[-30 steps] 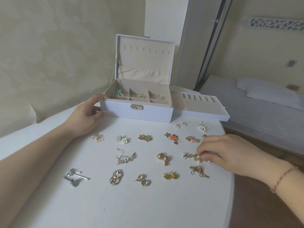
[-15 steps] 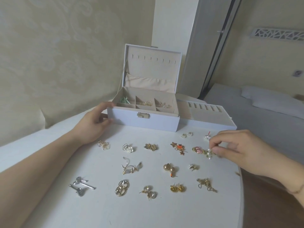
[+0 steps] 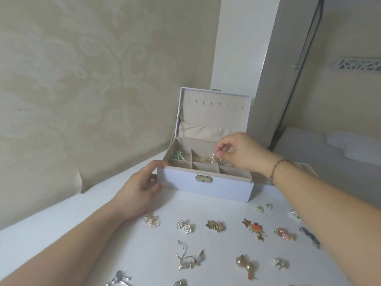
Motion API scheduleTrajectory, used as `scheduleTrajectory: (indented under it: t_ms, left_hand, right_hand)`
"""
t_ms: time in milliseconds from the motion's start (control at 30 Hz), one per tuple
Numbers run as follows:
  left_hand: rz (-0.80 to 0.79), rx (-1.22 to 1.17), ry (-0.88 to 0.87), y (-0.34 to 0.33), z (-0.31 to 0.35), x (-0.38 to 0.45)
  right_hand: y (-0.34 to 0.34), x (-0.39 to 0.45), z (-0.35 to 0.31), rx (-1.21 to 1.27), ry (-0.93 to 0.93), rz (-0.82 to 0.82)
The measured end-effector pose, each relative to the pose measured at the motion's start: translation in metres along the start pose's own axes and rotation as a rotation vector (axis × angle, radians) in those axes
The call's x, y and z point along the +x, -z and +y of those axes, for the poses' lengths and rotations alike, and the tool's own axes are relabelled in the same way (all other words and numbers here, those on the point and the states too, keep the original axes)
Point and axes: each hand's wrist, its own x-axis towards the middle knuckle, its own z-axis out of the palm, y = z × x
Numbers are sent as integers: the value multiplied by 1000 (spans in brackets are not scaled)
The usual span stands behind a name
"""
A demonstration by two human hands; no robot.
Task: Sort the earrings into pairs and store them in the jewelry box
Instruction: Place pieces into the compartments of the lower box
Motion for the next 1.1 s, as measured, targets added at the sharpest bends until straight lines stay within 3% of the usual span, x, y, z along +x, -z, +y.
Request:
scheduleTrajectory:
  t_ms: [200, 467, 633, 700, 833, 967, 1100]
  left_hand:
    - [2, -6, -13, -1, 1, 2]
    - [6, -6, -18, 1, 3, 2]
    - [19, 4, -14, 1, 3, 1]
    - [18, 3, -14, 1, 3, 1]
    - [19, 0, -6, 0, 3, 1]
    - [21, -26, 2, -1, 4, 0]
    - [26, -15, 25, -1, 3, 0]
  right_hand:
    - [-40, 22, 7, -8, -109, -107]
    - [-39, 22, 11, 63, -164, -79]
    - [-2, -5, -1, 36, -12, 113]
    - [17, -31, -9, 33, 82, 116]
    - [25, -88, 1, -34, 102, -113]
    - [11, -115, 24, -368, 66, -414]
    - [4, -121, 37, -388, 26, -485]
